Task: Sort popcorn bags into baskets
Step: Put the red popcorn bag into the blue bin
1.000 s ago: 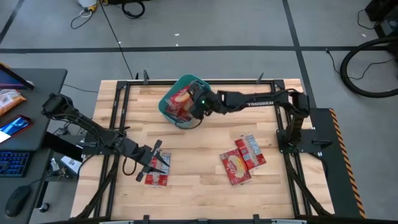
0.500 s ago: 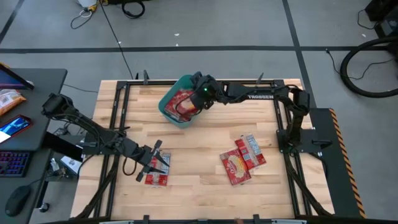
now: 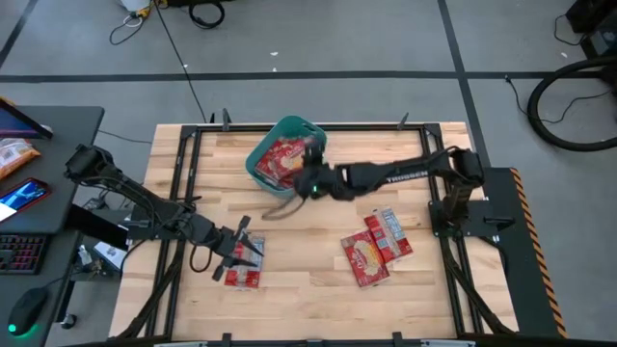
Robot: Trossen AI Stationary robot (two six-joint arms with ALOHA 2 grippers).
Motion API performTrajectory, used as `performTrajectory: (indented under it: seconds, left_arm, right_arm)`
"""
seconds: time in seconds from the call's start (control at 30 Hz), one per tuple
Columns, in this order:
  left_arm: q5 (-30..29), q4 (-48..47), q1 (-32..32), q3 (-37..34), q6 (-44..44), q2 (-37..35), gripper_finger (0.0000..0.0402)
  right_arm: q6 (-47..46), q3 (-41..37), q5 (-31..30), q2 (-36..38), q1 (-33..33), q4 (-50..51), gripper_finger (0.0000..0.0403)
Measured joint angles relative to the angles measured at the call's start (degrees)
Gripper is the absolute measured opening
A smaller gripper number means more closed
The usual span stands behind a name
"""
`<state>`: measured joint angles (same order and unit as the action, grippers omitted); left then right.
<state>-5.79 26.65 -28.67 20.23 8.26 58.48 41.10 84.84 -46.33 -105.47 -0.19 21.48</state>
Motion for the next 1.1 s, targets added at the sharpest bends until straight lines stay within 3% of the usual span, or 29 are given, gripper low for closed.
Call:
performTrajectory:
  seconds: [0.23,0.33,0.43,0.57,0.7,1.1]
  left_arm:
    - [-13.5,0.03,0.0,0.0,8.97,0.0,0.0142]
    - [-20.8,0.41,0.0,-0.02,12.11,0.0,0.0142]
    - [-24.72,1.95,0.36,-0.04,16.04,0.0,0.0142]
    - [-24.95,5.24,2.79,-0.04,21.17,0.0,0.0142]
    - [-23.21,6.66,6.44,-0.04,23.5,0.0,0.0142]
    - [-7.53,10.35,16.78,-0.04,24.01,0.0,0.0142]
  right_arm:
    - [-19.77,0.0,0.85,0.0,6.84,12.08,0.0112]
    - [-30.73,0.0,7.43,0.0,8.31,16.36,0.0112]
    - [-40.94,0.0,17.88,0.0,8.98,19.31,0.0112]
    - [-49.2,0.0,28.79,0.0,9.86,21.41,0.0112]
    - [-56.5,0.0,33.56,0.0,11.36,22.73,0.0112]
    - [-77.37,0.0,30.84,-0.07,16.38,37.93,0.0115]
